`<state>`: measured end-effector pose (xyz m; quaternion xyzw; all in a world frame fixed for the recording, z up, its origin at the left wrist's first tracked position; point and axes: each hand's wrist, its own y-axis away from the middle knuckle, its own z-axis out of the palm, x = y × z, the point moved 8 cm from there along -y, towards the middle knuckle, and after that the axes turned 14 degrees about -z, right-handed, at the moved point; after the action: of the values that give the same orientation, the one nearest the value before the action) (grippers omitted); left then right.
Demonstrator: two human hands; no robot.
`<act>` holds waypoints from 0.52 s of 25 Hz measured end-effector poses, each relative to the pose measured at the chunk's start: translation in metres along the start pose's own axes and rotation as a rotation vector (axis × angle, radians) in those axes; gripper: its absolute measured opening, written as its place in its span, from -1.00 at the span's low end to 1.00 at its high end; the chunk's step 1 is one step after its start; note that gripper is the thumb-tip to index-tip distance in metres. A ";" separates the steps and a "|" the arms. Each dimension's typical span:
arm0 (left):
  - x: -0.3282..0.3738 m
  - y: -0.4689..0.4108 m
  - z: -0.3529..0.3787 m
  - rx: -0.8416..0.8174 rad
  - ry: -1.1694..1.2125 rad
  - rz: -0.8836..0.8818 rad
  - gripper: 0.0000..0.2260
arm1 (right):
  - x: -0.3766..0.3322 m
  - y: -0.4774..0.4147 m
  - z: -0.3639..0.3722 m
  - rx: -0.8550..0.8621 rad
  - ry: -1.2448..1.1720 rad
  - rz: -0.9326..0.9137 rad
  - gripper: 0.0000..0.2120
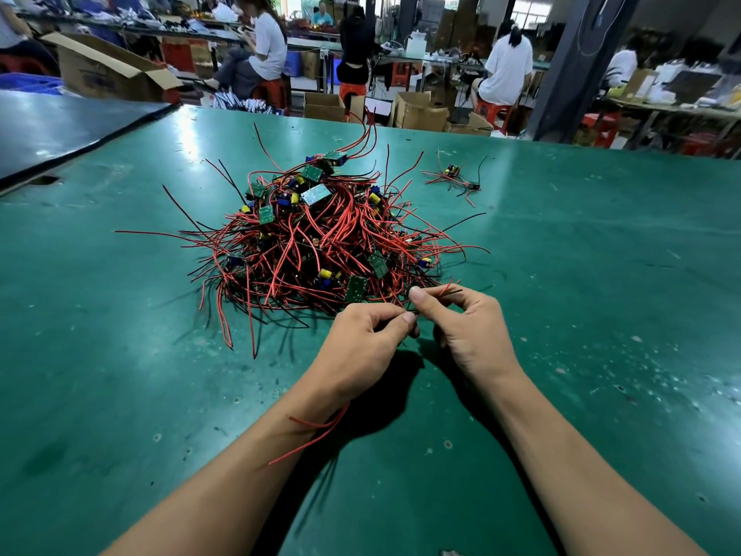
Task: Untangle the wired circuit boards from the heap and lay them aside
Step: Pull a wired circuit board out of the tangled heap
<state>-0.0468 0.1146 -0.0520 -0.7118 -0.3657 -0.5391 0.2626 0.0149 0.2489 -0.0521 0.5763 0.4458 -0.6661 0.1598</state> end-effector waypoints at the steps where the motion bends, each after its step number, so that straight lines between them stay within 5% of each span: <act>1: 0.000 0.000 0.001 -0.001 -0.011 0.002 -0.75 | 0.001 -0.002 -0.006 0.039 0.051 -0.005 -0.85; 7: -0.003 -0.001 0.003 0.016 -0.053 -0.011 -0.77 | 0.000 -0.008 -0.028 0.124 0.303 -0.060 -0.74; 13: -0.004 0.000 -0.001 0.041 0.027 -0.020 -0.79 | 0.024 0.002 0.010 -0.006 -0.445 0.296 -0.50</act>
<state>-0.0476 0.1126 -0.0559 -0.6953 -0.3800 -0.5437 0.2766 0.0034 0.2469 -0.0751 0.4743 0.3124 -0.7443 0.3513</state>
